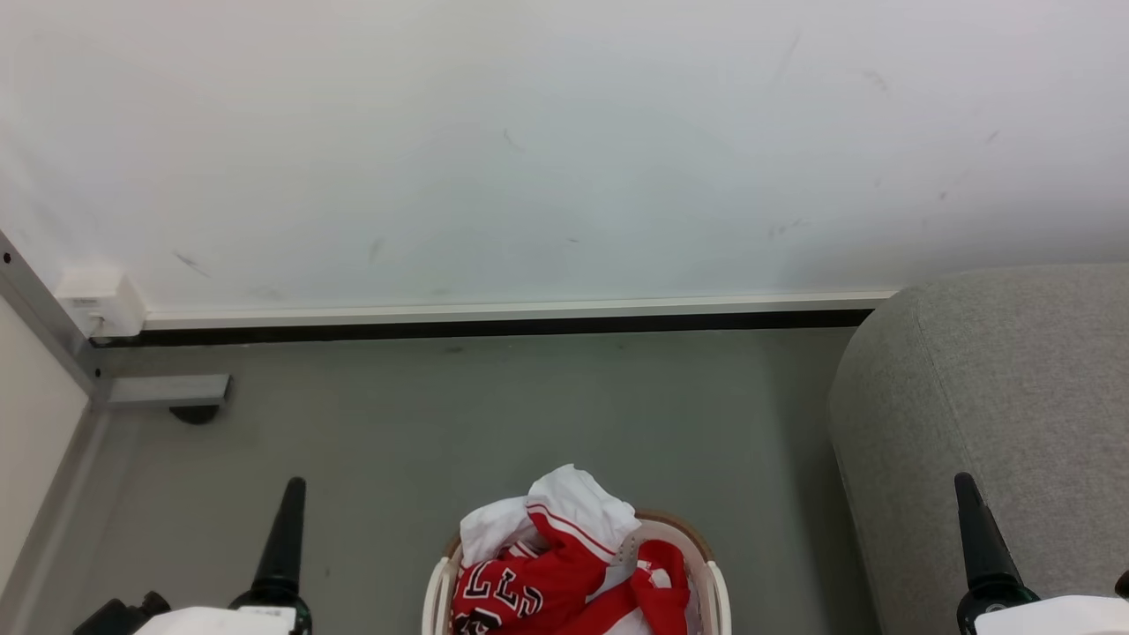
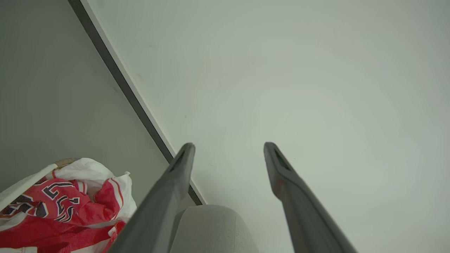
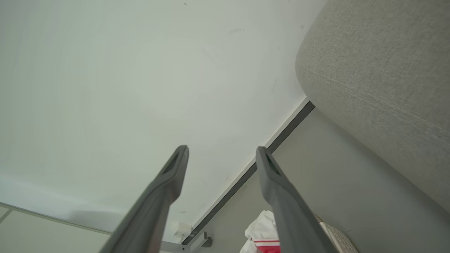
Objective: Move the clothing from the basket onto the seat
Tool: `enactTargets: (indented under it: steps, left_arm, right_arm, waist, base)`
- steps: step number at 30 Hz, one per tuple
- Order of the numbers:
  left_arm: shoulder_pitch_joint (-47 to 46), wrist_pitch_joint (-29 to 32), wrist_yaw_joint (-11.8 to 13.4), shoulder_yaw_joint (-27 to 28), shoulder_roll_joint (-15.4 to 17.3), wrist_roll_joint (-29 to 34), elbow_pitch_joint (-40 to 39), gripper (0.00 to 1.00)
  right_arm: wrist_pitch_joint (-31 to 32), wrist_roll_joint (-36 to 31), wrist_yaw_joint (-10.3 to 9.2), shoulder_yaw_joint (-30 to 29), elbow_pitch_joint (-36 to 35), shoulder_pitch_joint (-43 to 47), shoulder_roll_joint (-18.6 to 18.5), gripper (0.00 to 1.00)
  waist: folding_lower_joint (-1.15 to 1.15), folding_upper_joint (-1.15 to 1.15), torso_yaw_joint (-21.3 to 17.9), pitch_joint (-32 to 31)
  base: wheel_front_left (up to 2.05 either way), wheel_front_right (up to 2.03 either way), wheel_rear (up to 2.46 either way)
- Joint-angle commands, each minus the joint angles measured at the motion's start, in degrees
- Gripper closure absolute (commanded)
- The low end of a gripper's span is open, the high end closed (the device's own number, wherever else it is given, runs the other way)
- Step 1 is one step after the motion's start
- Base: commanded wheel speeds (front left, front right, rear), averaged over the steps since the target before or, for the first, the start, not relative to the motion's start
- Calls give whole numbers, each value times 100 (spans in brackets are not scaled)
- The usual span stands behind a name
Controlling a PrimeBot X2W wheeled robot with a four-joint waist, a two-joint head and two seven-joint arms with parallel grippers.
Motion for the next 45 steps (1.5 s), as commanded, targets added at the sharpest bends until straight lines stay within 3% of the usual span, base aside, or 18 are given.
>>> enactTargets:
  steps: [1,19,45]
  left_arm:
    - [-20,-93,25,-29,42,326,-132,0]
    - [147,-459,207,-120,52,1889,-264,0]
    - [354,-905,188,-177,65,4255,-306,0]
  right_arm:
    - [-79,-350,-2,67,-105,-41,-110,0]
    - [-446,-2002,-4,313,-81,36,-117,0]
    - [-894,-3857,-6,534,-26,73,-120,0]
  waist:
    - [0,0,7,-5]
    - [0,0,25,-28]
    - [0,0,-49,-36]
  base:
    - [0,0,0]
    - [0,0,0]
    - [0,0,0]
